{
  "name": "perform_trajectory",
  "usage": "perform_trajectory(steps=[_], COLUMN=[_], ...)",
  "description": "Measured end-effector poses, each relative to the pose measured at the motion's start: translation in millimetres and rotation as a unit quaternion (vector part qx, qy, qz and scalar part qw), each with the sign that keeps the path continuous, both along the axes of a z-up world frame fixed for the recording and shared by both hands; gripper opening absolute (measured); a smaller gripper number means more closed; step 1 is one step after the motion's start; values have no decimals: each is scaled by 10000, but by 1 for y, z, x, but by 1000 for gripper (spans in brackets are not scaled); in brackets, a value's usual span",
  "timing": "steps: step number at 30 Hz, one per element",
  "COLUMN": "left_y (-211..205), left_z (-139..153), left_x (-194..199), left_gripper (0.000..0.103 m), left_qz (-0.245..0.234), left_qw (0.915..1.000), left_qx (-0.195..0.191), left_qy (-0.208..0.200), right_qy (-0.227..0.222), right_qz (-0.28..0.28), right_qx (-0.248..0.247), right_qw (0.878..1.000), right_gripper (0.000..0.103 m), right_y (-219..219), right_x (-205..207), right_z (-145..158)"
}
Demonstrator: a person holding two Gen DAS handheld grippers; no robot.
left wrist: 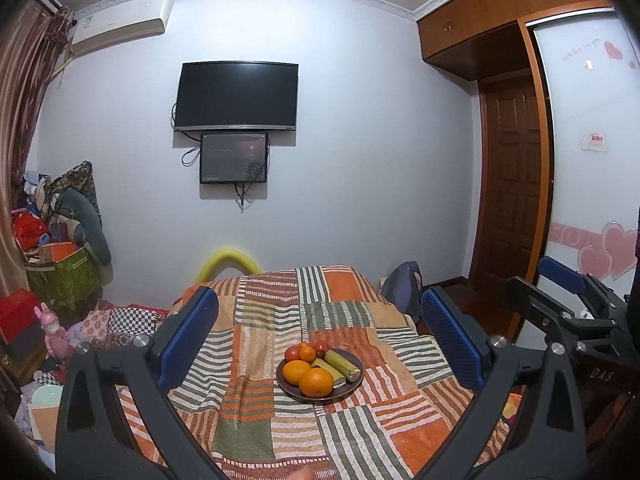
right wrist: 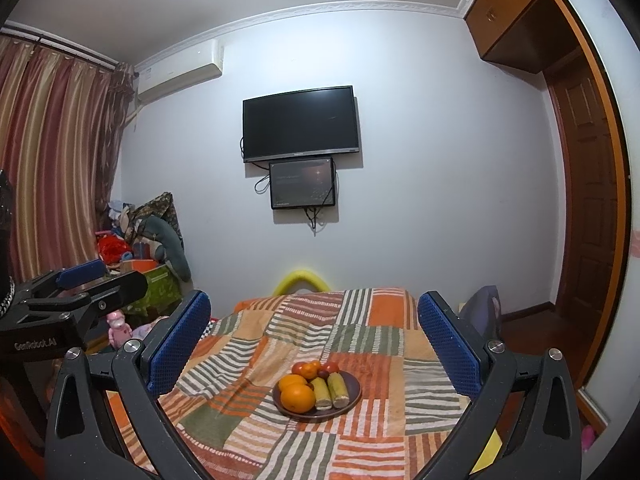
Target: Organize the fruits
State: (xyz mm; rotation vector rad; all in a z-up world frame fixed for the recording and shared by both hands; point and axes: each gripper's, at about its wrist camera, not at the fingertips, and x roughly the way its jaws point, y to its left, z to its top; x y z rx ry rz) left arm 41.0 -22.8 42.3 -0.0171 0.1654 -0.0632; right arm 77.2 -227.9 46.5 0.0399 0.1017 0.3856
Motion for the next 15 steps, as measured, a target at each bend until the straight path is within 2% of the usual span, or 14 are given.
perform_trajectory(steps=[15], left_y=[1], left_z=[-4], left_x=[2], left_gripper=[103], left_qz=[-38], left_qw=[10000], left_qx=[6], left_qy=[58], right_qy=[59], right_qz=[-24], right_qx=[-10], right_qw=[10000], right_gripper=[103], right_y=[-1], right_x=[4], right_z=[-2])
